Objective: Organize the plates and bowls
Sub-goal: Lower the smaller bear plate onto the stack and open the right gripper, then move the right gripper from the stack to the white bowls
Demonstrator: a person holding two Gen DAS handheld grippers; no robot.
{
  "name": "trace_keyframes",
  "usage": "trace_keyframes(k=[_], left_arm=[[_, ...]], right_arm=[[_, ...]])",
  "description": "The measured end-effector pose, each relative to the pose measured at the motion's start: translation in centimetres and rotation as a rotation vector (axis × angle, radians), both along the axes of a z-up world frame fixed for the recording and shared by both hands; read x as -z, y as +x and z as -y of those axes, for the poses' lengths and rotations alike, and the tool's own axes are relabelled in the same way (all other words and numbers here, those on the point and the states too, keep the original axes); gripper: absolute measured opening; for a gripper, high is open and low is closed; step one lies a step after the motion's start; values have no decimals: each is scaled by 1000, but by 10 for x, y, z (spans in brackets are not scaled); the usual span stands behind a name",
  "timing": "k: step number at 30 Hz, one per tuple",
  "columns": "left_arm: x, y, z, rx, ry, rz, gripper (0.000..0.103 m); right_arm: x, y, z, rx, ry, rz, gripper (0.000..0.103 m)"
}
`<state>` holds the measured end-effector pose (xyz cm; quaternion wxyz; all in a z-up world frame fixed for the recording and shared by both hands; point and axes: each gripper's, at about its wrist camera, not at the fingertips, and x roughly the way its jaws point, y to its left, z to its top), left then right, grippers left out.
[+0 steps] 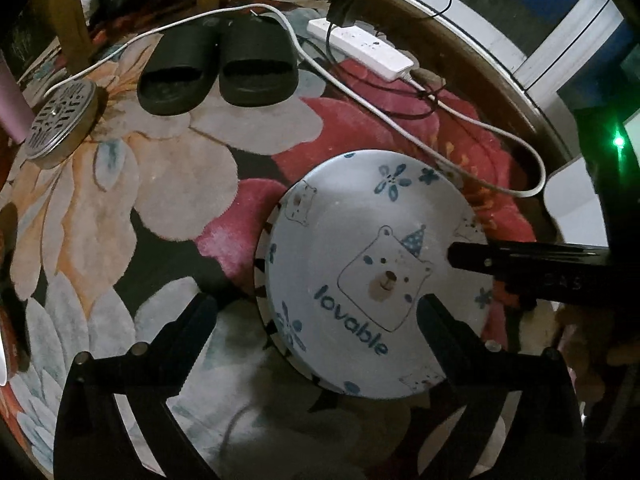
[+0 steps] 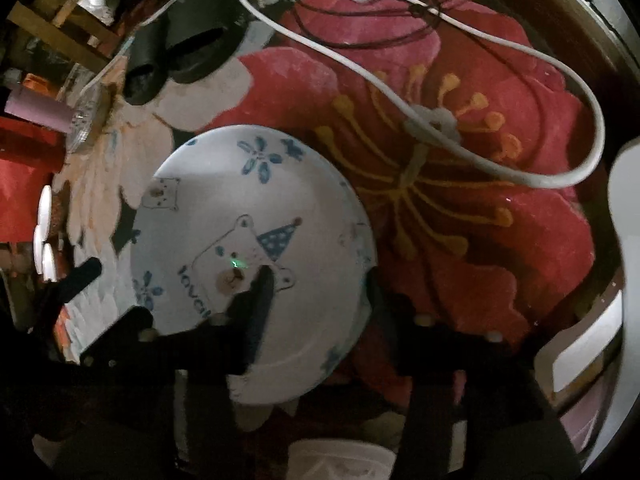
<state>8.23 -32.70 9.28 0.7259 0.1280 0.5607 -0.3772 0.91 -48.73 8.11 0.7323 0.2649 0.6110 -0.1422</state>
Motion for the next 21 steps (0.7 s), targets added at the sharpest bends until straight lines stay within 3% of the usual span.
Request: trace_keyframes(k=[4, 9, 17, 21], left_arm=[[-6, -2, -12, -16, -3, 14, 102], [-8, 2, -36, -46, 17, 36, 102], [-9, 22, -77, -144, 30, 54, 102], [-15, 29, -96, -179, 30, 80, 102]], right_arm=[[-4, 0, -4, -6, -28, -6, 61], [-14, 0, -15, -20, -78, 18, 95], [-23, 16, -42, -79, -77, 26, 97], [-27, 20, -58, -105, -99, 38, 103]])
